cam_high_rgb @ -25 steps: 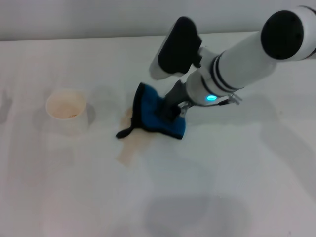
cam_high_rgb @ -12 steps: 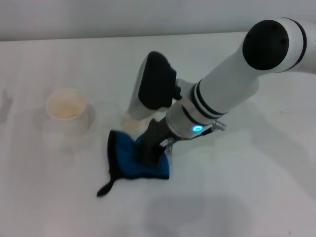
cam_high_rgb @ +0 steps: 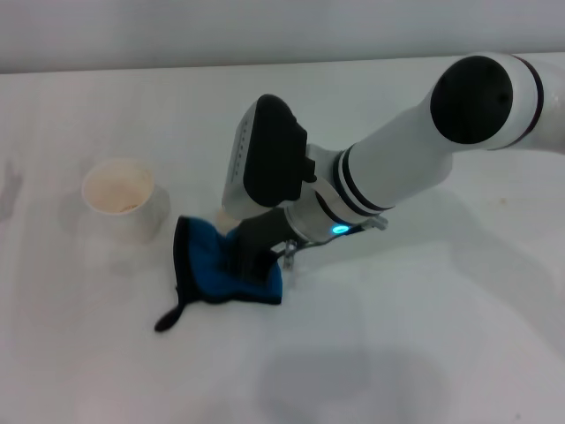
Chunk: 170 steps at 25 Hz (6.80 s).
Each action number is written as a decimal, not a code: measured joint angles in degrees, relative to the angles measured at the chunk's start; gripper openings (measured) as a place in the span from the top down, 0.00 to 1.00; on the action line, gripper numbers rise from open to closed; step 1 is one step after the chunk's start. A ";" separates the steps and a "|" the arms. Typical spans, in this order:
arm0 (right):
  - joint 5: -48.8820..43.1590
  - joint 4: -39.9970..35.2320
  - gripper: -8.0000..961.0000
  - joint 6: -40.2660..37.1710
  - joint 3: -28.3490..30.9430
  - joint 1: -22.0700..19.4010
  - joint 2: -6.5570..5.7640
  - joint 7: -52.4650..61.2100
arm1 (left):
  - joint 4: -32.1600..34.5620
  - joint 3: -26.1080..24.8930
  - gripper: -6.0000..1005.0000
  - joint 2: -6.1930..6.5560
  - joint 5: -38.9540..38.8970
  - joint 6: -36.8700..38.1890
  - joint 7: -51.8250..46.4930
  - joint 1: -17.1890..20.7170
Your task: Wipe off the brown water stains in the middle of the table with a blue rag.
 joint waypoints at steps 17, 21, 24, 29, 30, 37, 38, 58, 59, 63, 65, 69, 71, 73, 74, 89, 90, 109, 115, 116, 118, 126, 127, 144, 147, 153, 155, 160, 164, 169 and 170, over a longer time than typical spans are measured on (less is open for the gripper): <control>2.77 7.97 0.85 -14.22 -0.43 0.80 0.01 0.66 | -0.27 0.00 0.11 0.00 0.00 -0.09 0.00 0.07; 2.73 10.46 0.85 -16.69 -0.35 1.35 0.01 1.12 | -0.27 -0.12 0.11 0.03 0.00 -0.09 0.00 0.32; 2.43 12.54 0.86 -18.83 -0.31 2.06 0.01 1.56 | -0.27 -0.17 0.11 0.09 0.00 -0.10 0.00 0.39; 2.36 15.11 0.86 -21.54 -0.31 3.06 -0.02 2.02 | -0.27 -0.11 0.11 0.09 0.00 -0.10 0.00 0.47; 2.36 15.47 0.86 -21.93 -0.31 3.16 -0.01 2.04 | -0.27 -0.10 0.11 0.09 0.00 -0.10 0.00 0.46; 2.74 14.84 0.86 -22.55 -0.57 3.35 0.01 4.22 | -0.27 0.00 0.11 0.07 0.00 -0.09 0.00 0.14; 2.75 14.24 0.86 -22.16 -0.87 3.39 0.02 4.86 | -0.24 0.00 0.11 0.04 0.00 -0.08 0.00 0.11; 2.93 4.20 0.86 -0.46 -5.86 4.63 -0.14 5.33 | 0.26 -0.31 0.11 -0.09 0.00 -0.09 0.00 0.41; 3.00 3.73 0.86 0.59 -5.87 4.45 -0.14 4.42 | 0.26 -0.31 0.11 -0.09 0.00 -0.09 0.00 0.45; 3.03 1.73 0.86 4.50 -5.81 4.05 -0.07 2.07 | 0.27 -0.28 0.11 -0.09 0.00 -0.09 0.00 0.50; 3.03 1.17 0.86 3.87 -6.08 3.76 0.03 1.60 | 0.27 -0.22 0.11 -0.09 0.00 -0.09 0.00 0.42; 3.02 2.01 0.86 -2.64 -6.94 3.18 0.12 3.82 | 0.30 -0.11 0.11 -0.09 0.00 -0.09 0.00 0.24; 3.01 3.16 0.86 -6.82 -7.85 3.25 0.10 6.11 | 0.38 -0.21 0.11 -0.09 0.00 -0.01 0.00 0.45; 3.00 4.43 0.86 -9.61 -8.36 3.55 0.09 7.66 | 0.40 -0.31 0.11 -0.09 0.00 0.05 0.00 0.59; 3.00 5.07 0.86 -10.58 -8.40 3.63 0.08 8.13 | 0.41 -0.35 0.11 -0.09 0.00 0.06 0.00 0.64; 2.69 12.24 0.86 -20.76 -8.03 4.49 0.01 12.77 | 0.44 -0.26 0.11 -0.07 0.00 0.06 0.00 0.67; 2.69 12.98 0.86 -21.08 -7.99 4.81 0.01 13.14 | 0.44 -0.26 0.11 -0.07 0.00 0.06 0.00 0.67; -9.34 13.65 0.86 -2.32 20.02 -0.52 -1.83 4.86 | -0.12 -0.33 0.11 0.03 0.00 0.54 -0.75 1.45; -24.29 1.29 0.86 9.53 28.73 -7.15 -1.09 5.17 | -0.20 -0.35 0.11 0.19 0.00 0.54 -0.78 1.08; -25.40 0.04 0.86 10.98 29.26 -7.79 -1.11 5.14 | -0.24 -0.36 0.11 0.22 0.00 0.54 -0.78 0.98; -27.27 -2.41 0.86 14.41 30.22 -8.84 -1.24 4.84 | -0.31 -0.40 0.11 0.26 0.00 0.54 -0.79 0.89; -31.64 -12.26 0.86 27.19 30.91 -13.15 -1.03 4.40 | -1.05 -0.44 0.11 0.27 -0.24 0.53 -0.79 0.89; -32.19 -13.48 0.86 28.45 30.80 -13.65 -0.99 4.38 | -1.06 -0.44 0.11 0.26 -0.26 0.53 -0.79 0.88; -34.33 -22.62 0.83 35.20 31.23 -17.46 -0.93 5.91 | -1.06 -0.53 0.11 0.08 -0.44 0.52 -0.79 0.88; -34.30 -23.50 0.82 35.20 31.02 -17.98 -0.95 5.88 | -1.06 -0.53 0.11 0.08 -0.44 0.52 -0.79 0.86; -34.21 -23.82 0.66 35.23 30.97 -18.53 -0.96 5.13 | -1.05 -0.53 0.11 0.08 -0.44 0.52 -0.79 0.85; -34.12 -24.17 0.59 35.09 31.02 -18.61 -0.96 4.97 | -0.94 -0.53 0.11 0.09 -0.44 0.52 -0.79 0.93; -32.46 -25.91 0.44 32.05 35.41 -20.63 -0.88 2.05 | -0.80 -0.53 0.11 0.01 -0.43 0.53 -0.79 1.20; -20.77 -22.79 0.35 25.36 43.67 -22.84 -0.86 -2.30 | -0.91 0.05 0.11 0.13 0.65 0.53 -0.79 1.14; 4.23 -7.21 0.29 21.94 56.25 -22.82 -1.06 -17.13 | -1.02 0.25 0.11 0.20 3.85 0.53 -0.75 1.05; 8.43 -4.25 0.29 21.91 58.70 -22.68 -1.07 -19.92 | -1.00 0.28 0.11 0.20 4.48 0.53 -0.74 1.03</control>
